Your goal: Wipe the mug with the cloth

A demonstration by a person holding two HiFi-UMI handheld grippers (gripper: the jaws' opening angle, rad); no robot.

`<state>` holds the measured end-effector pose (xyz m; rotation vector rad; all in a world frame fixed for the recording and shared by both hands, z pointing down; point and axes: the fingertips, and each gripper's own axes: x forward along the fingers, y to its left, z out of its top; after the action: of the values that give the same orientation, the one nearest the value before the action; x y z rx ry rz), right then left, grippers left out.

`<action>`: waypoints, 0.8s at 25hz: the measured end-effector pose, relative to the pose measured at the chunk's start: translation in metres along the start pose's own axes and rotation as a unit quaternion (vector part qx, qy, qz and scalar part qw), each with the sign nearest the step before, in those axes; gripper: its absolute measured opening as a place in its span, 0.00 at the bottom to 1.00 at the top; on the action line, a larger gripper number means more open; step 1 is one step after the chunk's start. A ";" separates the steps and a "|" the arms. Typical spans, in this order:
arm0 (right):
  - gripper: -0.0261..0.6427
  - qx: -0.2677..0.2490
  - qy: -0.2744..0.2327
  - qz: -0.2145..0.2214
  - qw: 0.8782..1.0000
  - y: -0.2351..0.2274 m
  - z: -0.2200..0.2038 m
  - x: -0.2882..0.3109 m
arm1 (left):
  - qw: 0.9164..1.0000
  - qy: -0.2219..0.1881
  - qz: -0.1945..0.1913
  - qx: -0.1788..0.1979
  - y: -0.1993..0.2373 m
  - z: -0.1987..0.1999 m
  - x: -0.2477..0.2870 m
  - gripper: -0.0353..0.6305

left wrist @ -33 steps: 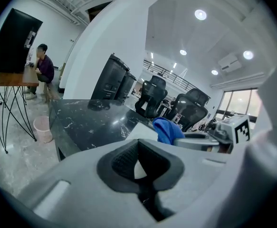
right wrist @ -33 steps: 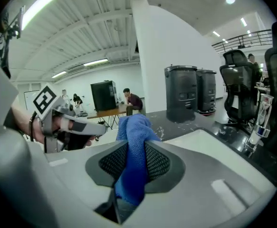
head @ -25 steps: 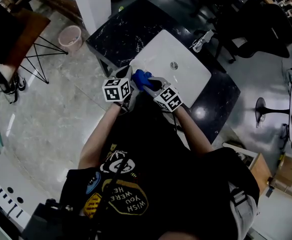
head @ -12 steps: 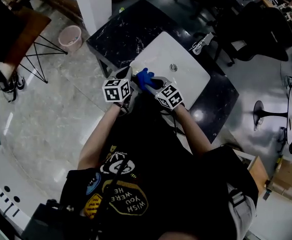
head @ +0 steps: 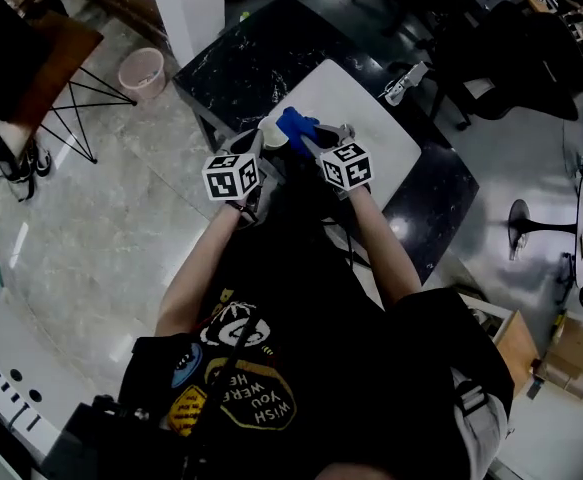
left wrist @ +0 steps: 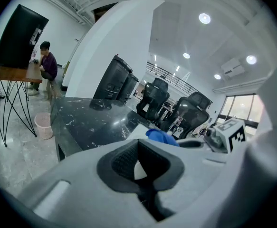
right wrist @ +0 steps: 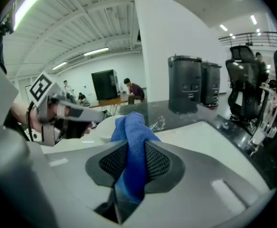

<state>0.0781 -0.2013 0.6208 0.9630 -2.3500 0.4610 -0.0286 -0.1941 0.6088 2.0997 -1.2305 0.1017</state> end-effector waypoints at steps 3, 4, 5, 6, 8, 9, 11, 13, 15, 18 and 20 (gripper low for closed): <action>0.18 -0.028 0.036 0.058 0.997 0.042 -0.036 0.002 | 1.000 0.000 0.002 -0.001 0.000 0.000 0.000 0.06; 0.18 -0.041 0.037 0.075 0.996 0.056 -0.043 -0.002 | 1.000 0.000 0.002 0.000 0.000 0.000 0.000 0.06; 0.18 -0.054 0.036 0.088 0.994 0.068 -0.048 -0.006 | 1.000 0.000 0.002 0.000 0.000 0.000 0.000 0.06; 0.18 -0.062 0.030 0.096 0.993 0.074 -0.048 -0.011 | 1.000 0.000 0.002 0.000 0.000 0.000 -0.001 0.06; 0.18 -0.044 -0.006 0.083 0.996 0.063 -0.032 -0.020 | 1.000 0.000 0.001 0.000 0.001 0.001 -0.001 0.06; 0.18 -0.016 -0.035 0.060 0.997 0.047 -0.017 -0.024 | 1.000 0.000 -0.001 -0.001 0.001 0.001 -0.001 0.06; 0.18 0.038 -0.085 -0.004 0.996 0.008 0.013 -0.029 | 1.000 0.000 -0.002 -0.003 0.001 0.001 -0.001 0.06; 0.18 0.055 -0.080 -0.043 0.994 -0.014 0.023 -0.019 | 1.000 -0.002 0.000 -0.005 0.002 0.002 0.000 0.06; 0.18 0.039 -0.025 -0.032 0.998 -0.006 0.006 0.000 | 1.000 -0.003 0.003 -0.007 0.002 0.002 0.000 0.06; 0.18 0.001 0.037 0.018 0.999 0.038 -0.032 0.010 | 1.000 -0.003 0.003 -0.008 0.002 -0.001 0.001 0.06; 0.18 -0.030 0.047 0.050 0.997 0.063 -0.046 -0.001 | 1.000 -0.002 0.001 -0.011 0.002 0.000 0.002 0.06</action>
<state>0.0495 -0.1344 0.6497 0.7819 -2.3209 0.4630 -0.0293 -0.1956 0.6108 2.0815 -1.2301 0.0841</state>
